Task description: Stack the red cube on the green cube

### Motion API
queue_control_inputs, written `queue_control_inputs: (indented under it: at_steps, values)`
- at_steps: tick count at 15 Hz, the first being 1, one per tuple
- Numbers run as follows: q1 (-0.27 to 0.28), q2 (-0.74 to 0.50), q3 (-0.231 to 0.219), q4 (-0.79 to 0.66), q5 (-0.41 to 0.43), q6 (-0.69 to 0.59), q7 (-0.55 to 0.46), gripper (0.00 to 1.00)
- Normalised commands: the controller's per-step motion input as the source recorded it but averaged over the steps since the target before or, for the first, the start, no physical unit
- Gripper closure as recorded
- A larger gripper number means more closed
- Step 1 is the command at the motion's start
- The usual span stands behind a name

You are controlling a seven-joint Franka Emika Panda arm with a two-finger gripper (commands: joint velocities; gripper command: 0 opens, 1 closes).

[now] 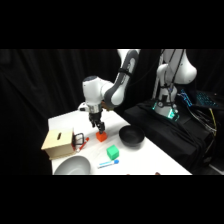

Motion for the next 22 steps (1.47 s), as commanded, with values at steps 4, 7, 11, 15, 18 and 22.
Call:
queue_control_inputs:
  at_steps: [4,7,11,15,18,22]
  values:
    - [-0.084,0.07,0.102,-0.09,-0.087,0.25,-0.05,0.00]
    - [-0.081,0.02,0.107,-0.09,-0.074,0.18,-0.03,0.00]
    - [-0.074,0.03,0.057,-0.06,-0.094,0.21,0.00,0.27]
    - [-0.057,-0.01,0.015,-0.08,-0.122,0.25,0.05,0.48]
    - [-0.036,-0.07,0.000,-0.10,-0.136,0.23,0.08,0.67]
    - [0.004,-0.21,-0.035,-0.17,-0.148,0.11,0.14,0.69]
